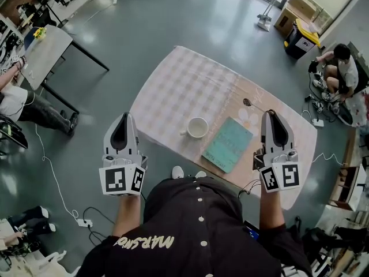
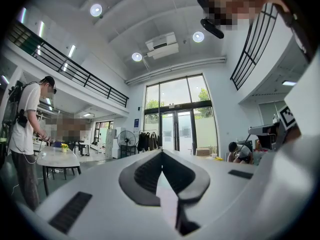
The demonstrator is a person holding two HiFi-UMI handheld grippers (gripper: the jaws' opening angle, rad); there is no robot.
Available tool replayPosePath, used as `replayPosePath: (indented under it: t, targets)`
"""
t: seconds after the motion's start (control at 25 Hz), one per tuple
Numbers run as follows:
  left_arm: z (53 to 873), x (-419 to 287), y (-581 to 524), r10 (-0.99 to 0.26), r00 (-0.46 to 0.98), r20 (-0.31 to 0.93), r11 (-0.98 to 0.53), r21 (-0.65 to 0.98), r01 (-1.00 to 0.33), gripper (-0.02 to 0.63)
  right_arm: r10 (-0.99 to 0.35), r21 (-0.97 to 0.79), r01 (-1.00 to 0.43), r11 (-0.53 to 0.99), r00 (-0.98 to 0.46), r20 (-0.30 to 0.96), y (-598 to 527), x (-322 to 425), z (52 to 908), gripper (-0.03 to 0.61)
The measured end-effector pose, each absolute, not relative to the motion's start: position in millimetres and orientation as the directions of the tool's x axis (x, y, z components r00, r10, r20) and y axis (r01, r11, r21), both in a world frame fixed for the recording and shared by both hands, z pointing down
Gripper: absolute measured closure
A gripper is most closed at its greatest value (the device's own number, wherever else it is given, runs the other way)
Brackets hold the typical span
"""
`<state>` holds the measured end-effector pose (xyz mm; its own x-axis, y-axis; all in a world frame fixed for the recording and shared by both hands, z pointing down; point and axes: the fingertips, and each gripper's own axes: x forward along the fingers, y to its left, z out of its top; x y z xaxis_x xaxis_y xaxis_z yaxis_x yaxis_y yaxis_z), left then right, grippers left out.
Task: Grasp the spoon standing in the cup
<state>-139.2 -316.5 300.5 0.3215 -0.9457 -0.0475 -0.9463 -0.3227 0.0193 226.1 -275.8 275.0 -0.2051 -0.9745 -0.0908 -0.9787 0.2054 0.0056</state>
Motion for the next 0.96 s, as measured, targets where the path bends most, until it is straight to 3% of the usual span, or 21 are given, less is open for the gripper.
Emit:
replayPosePath:
  t: [0.96]
  targets:
    - [298, -151, -317, -0.951, 0.307, -0.037, -0.308, 0.017, -0.951, 0.603, -0.968, 0.011, -0.971, 0.237, -0.238, -0.078, -291, 207, 275, 0.535]
